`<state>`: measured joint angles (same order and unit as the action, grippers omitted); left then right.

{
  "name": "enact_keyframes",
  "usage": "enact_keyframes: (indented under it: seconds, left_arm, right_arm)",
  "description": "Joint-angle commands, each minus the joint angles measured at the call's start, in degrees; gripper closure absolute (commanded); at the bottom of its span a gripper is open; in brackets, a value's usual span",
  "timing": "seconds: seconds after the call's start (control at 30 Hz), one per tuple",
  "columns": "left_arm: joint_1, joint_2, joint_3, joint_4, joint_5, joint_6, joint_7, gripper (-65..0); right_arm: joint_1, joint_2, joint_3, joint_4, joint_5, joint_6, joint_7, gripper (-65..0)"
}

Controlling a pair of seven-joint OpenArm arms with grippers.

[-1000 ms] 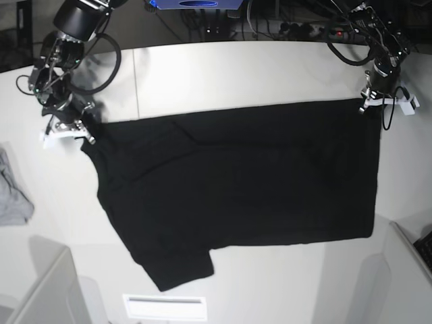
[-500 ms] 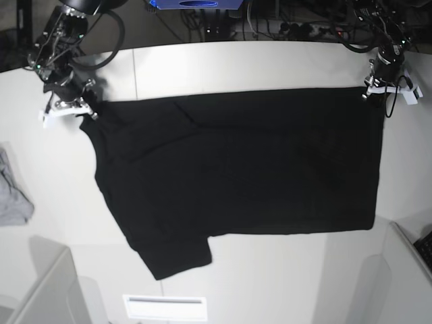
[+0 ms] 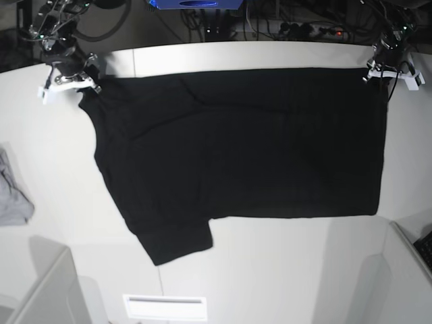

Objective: Fold the T-shirt properly
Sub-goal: 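Pull the shoulders apart with both grippers to straighten the shirt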

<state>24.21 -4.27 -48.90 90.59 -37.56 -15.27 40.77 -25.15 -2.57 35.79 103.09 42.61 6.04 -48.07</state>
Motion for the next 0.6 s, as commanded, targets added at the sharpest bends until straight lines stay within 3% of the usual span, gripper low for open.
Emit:
enact_keyframes:
  seconds: [0.0,0.57]
  left_arm:
    - [0.89,-0.87,-0.28,1.06,-0.29,-0.25,-0.99,0.0]
    - [4.23,-2.72,1.39,1.06,-0.72,-0.25,-0.99,0.0]
  right_arm:
    - [-0.57,-0.11,0.30,1.48,0.69,0.33,0.65,0.0]
    - [-6.02,-0.20,0.21,2.71,0.60,0.33,1.00,0.0]
